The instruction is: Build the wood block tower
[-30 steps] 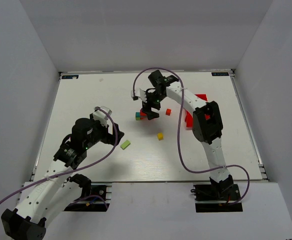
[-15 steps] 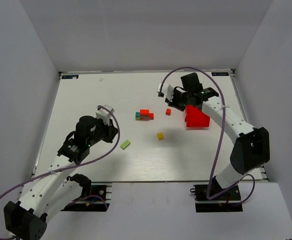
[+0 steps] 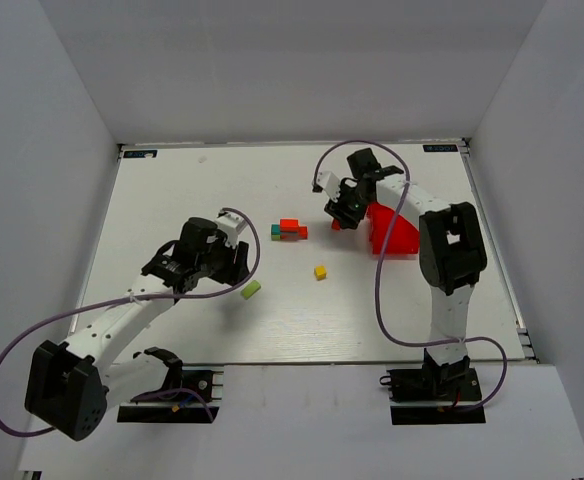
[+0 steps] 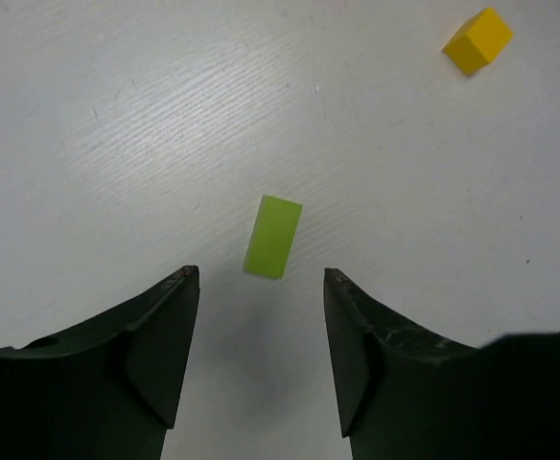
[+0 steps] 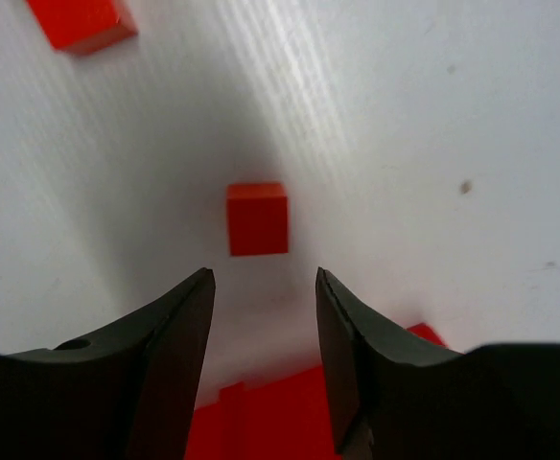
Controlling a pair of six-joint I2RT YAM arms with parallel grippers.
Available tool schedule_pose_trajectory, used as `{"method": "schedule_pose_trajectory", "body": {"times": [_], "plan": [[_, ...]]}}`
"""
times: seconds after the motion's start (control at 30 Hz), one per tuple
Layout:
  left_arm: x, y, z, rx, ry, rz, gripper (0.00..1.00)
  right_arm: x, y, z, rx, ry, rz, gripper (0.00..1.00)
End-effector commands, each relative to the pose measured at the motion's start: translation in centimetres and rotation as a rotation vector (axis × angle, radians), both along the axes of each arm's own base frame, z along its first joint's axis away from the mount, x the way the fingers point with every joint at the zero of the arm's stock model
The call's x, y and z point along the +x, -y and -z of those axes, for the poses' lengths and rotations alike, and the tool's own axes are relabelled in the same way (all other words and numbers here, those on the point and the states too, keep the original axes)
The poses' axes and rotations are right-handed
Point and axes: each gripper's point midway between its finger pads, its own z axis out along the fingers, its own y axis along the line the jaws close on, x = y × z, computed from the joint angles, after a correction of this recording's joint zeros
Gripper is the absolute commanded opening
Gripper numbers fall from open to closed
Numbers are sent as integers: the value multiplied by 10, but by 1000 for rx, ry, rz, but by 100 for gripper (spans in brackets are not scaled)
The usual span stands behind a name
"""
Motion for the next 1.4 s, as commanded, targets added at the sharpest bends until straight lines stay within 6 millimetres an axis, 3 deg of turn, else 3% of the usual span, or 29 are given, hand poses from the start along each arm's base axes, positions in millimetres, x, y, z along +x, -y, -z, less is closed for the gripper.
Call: {"method": "schedule_pose_trajectory", "body": {"times": [0.0,0.23,0.4,0.57,0.97,1.13,1.37], "plan": [[0,2,-19,-28,70,22,66,21,-15,-26,52,55,-3,53],[-3,9,-23,-59,75,50,67,33,-20,-17,50,40,2,54],[-2,10,-28,-73,91,57,67,26,-26,-18,72,0,-23,54],[-3,12,-31,-83,96,64,67,24,-27,-18,81,-15,-37,62],[-5,11,-27,-79,88,64,68,22,-25,2,51,-50,-29,62],[-5,11,-30,-83,96,64,68,22,-27,6,49,-56,-30,57],[-5,11,-30,-83,96,64,68,17,-25,14,35,-89,-37,35]]}}
